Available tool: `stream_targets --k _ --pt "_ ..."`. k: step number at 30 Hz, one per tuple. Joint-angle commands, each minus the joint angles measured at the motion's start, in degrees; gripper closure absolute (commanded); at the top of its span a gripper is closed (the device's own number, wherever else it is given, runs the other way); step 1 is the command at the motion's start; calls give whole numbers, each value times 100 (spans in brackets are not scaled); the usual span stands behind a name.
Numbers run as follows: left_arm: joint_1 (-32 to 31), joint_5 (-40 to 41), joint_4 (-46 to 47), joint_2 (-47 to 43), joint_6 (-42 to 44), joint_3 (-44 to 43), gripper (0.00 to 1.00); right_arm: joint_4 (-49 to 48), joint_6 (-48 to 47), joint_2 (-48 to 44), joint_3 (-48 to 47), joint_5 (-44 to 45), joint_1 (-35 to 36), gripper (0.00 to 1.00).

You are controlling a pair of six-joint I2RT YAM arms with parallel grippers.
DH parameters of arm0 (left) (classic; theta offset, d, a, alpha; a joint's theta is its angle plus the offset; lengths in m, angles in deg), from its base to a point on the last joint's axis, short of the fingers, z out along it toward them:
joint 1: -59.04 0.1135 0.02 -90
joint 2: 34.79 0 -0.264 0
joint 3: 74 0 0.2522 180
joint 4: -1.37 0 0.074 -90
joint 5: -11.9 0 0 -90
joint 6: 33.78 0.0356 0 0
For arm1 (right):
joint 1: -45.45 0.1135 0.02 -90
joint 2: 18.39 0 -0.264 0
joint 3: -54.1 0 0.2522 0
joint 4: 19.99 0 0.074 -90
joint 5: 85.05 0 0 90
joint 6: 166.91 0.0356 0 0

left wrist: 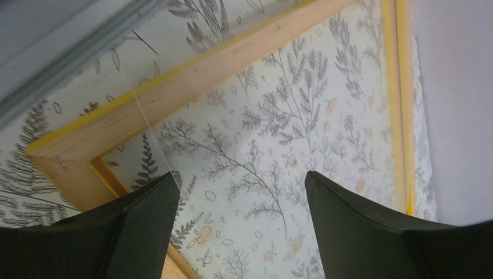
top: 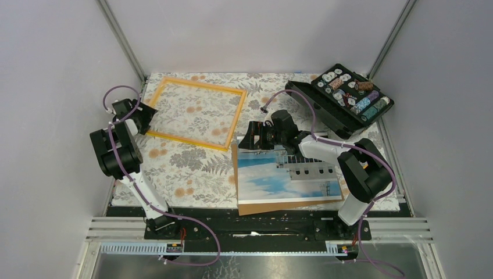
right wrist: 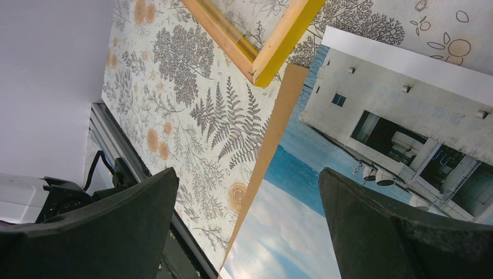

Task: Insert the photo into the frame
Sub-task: Adjust the photo frame item on the photo frame.

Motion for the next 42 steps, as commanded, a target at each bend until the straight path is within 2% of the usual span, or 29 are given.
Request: stream_targets --k 1,11,20,29,35,40,42 --pt "26 -865 816 -239 -480 295 20 -272 42 25 32 -188 -16 2" --pt "35 -1417 2336 -504 -1717 1298 38 -288 56 50 31 -190 -11 2" --pt "24 -1597 4290 -569 -2857 2277 44 -295 75 102 18 -191 -13 3" --pt "-120 -1454 5308 -298 -3343 2672 49 -306 93 138 18 -211 -9 3" --pt "-379 -1265 6385 133 -3811 2890 59 -309 97 173 10 -204 -11 3" --pt "-628 -926 6529 211 -3740 3006 64 -307 105 182 13 -198 -15 3" --pt "-672 -837 6626 278 -3818 3053 70 -307 103 187 14 -203 -22 3"
